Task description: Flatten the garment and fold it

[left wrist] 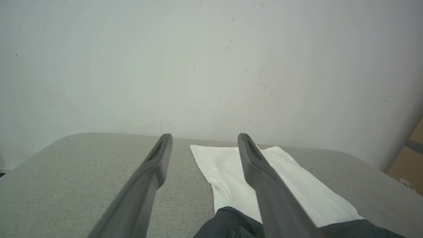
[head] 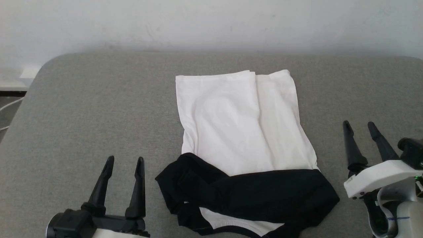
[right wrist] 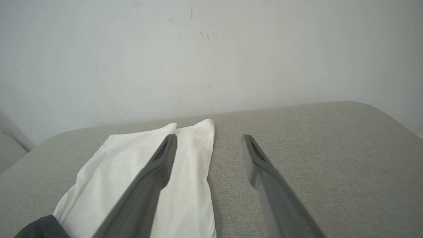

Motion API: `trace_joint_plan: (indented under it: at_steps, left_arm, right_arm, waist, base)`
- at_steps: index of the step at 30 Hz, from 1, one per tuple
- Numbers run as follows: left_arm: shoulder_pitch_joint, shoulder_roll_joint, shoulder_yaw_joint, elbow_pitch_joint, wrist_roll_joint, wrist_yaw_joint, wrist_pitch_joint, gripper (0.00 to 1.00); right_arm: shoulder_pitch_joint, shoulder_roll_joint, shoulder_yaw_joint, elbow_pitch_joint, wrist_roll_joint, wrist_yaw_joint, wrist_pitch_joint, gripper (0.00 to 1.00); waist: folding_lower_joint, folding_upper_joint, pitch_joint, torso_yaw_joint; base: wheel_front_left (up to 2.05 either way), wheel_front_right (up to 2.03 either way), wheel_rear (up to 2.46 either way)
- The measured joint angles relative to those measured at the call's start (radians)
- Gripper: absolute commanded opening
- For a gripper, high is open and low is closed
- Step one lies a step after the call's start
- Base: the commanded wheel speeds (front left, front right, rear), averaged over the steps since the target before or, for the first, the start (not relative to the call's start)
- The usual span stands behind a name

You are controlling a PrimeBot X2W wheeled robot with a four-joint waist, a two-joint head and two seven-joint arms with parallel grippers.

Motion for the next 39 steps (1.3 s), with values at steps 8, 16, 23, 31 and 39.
trace_joint_plan:
  at_steps: [8, 16, 23, 31, 39]
  left_arm:
    - [-0.037, 0.007, 0.000, 0.015, 0.002, -0.003, -0.014, 1.00]
    - [-0.106, 0.007, 0.006, 0.021, 0.002, -0.023, -0.026, 1.00]
    - [-0.209, 0.001, 0.004, 0.006, 0.007, -0.050, -0.026, 1.00]
    - [-0.308, -0.018, -0.026, -0.015, 0.022, -0.078, -0.027, 1.00]
    - [-0.323, -0.039, -0.044, -0.016, 0.029, -0.090, -0.027, 1.00]
  right_arm:
    - [-0.064, 0.002, -0.042, -0.114, -0.046, 0.000, 0.077, 1.00]
    - [-0.412, 0.002, -0.054, -0.119, -0.159, 0.000, 0.312, 1.00]
    - [-0.697, -0.003, -0.083, 0.014, -0.207, 0.000, 0.577, 1.00]
    - [-0.887, -0.038, -0.156, 0.191, -0.330, 0.000, 0.764, 1.00]
    - [-0.953, -0.035, -0.201, 0.306, -0.371, 0.000, 0.840, 1.00]
  waist:
    - [0.0000, 0.0000, 0.049, -0.010]
    - [0.0001, 0.0000, 0.144, -0.002]
    - [0.0002, 0.0000, 0.263, 0.011]
    - [0.0004, 0.0000, 0.402, 0.044]
    - [0.0002, 0.0000, 0.481, 0.128]
  base:
    - [0.00, 0.00, 0.00]
    - [0.00, 0.00, 0.00]
    - [0.00, 0.00, 0.00]
    - [0.00, 0.00, 0.00]
    - [0.00, 0.00, 0.00]
